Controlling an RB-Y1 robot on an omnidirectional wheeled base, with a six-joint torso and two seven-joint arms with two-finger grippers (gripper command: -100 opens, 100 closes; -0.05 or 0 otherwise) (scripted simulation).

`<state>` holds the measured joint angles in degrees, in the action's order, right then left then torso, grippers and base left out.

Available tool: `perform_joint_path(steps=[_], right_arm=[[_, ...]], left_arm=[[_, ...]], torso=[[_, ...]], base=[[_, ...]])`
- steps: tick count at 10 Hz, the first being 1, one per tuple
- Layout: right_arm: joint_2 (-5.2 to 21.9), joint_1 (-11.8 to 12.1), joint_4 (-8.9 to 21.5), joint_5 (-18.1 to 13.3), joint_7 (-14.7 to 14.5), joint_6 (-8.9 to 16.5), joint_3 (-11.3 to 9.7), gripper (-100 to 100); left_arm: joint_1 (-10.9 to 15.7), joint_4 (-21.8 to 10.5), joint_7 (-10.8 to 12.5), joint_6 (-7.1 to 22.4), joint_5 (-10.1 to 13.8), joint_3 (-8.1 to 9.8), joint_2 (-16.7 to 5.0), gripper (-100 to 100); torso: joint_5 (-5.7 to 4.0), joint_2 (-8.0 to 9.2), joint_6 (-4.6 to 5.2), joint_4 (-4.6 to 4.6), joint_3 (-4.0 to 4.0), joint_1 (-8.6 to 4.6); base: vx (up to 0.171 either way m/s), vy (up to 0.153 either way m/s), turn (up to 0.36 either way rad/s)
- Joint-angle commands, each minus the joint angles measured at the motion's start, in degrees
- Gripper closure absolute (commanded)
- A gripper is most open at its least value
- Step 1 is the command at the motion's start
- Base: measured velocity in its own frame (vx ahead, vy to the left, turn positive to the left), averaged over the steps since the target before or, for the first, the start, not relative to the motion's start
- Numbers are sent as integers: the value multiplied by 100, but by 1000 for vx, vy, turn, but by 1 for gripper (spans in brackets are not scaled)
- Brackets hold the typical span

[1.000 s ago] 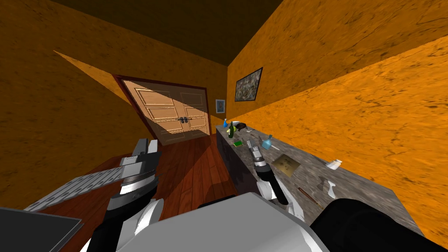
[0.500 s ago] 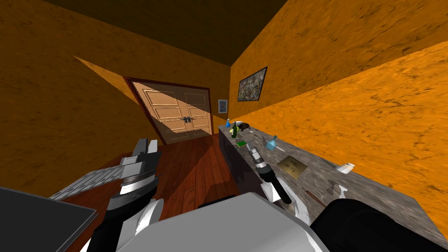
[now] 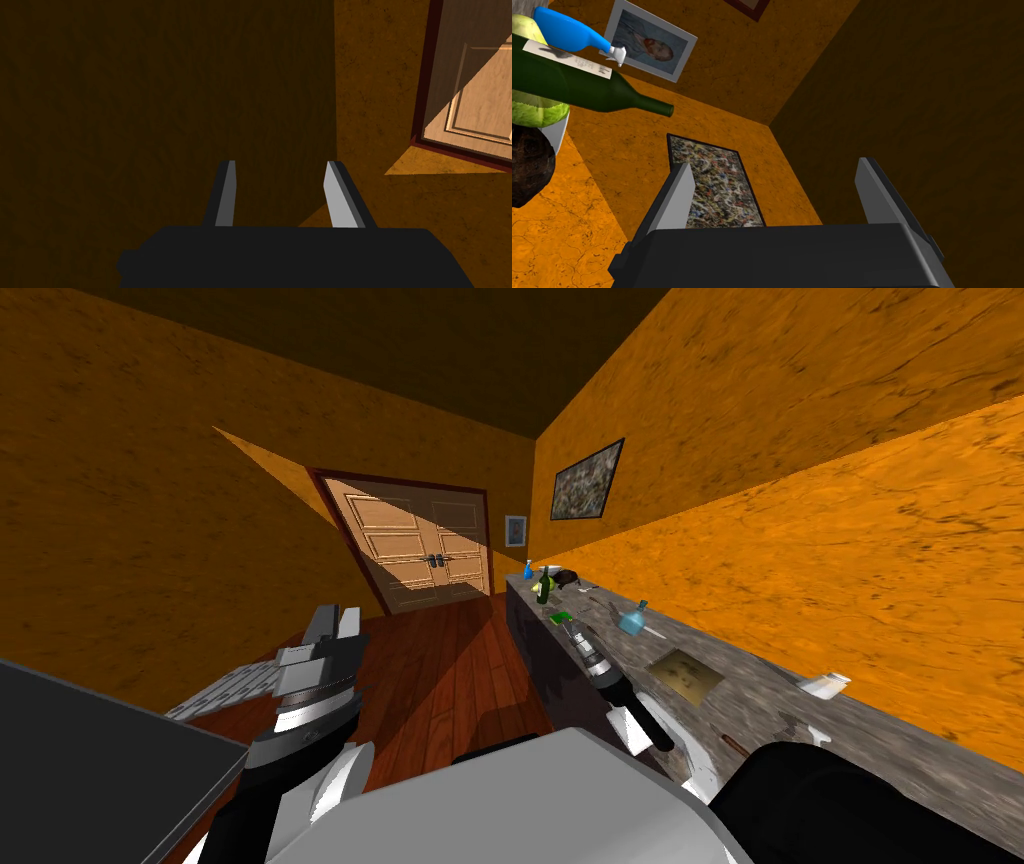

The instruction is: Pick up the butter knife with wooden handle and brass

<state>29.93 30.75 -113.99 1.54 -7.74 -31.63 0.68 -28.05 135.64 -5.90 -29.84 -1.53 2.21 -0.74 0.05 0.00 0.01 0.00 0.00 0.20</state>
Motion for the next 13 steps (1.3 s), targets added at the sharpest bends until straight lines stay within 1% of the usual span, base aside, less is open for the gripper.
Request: perform_joint_path(steps=[1,2,3,4,5,6,7,8,9,10,11,12,13], right_arm=[[286,25,256,-12,50,2,-28,-100],[427,25,256,-12,50,2,-28,-100],[606,56,485,-28,89,4,-65,-100],[800,56,485,-28,89,4,-65,-100],[989,90,722,-44,132,2,-106,-100],[1133,90,723,-44,132,2,-106,-100],[1313,128,932,-60,179,-2,-150,-100],[1509,128,967,-60,179,-2,-150,-100],[1684,169,1199,-76,228,-11,-200,-100],[1881,169,1215,-76,228,-11,-200,-100],[2045,216,1456,-92,280,-23,-257,-100],[2197,216,1465,-92,280,-23,-257,-100],[2237,216,1465,-92,280,-23,-257,-100]], left_arm=[[0,0,0,0,0,0,0,0],[0,0,0,0,0,0,0,0],[0,0,0,0,0,0,0,0],[0,0,0,0,0,0,0,0],[0,0,0,0,0,0,0,0],[0,0,0,0,0,0,0,0],[0,0,0,0,0,0,0,0],[0,0,0,0,0,0,0,0],[0,0,0,0,0,0,0,0],[0,0,0,0,0,0,0,0],[0,0,0,0,0,0,0,0],[0,0,0,0,0,0,0,0],[0,0,0,0,0,0,0,0]], torso=[[0,0,0,0,0,0],[0,0,-2,0,0,4],[0,0,0,0,0,-1],[0,-5,-2,-1,-3,4],[1,-3,0,-1,-2,0],[0,-1,-2,0,-1,3],[0,1,1,0,0,-2],[-1,-1,-2,0,-1,-1],[0,-1,1,0,0,-4],[0,-1,-1,0,-1,0],[0,-2,0,0,-1,-3],[-1,-3,-1,-1,-2,-2],[0,-3,1,0,-2,-4]], base=[[2,69,123],[5,57,60],[21,73,131],[11,60,54],[5,65,140],[4,53,64],[8,61,131],[10,48,71],[11,63,130],[12,48,74],[17,56,142],[15,47,70],[6,18,0]])
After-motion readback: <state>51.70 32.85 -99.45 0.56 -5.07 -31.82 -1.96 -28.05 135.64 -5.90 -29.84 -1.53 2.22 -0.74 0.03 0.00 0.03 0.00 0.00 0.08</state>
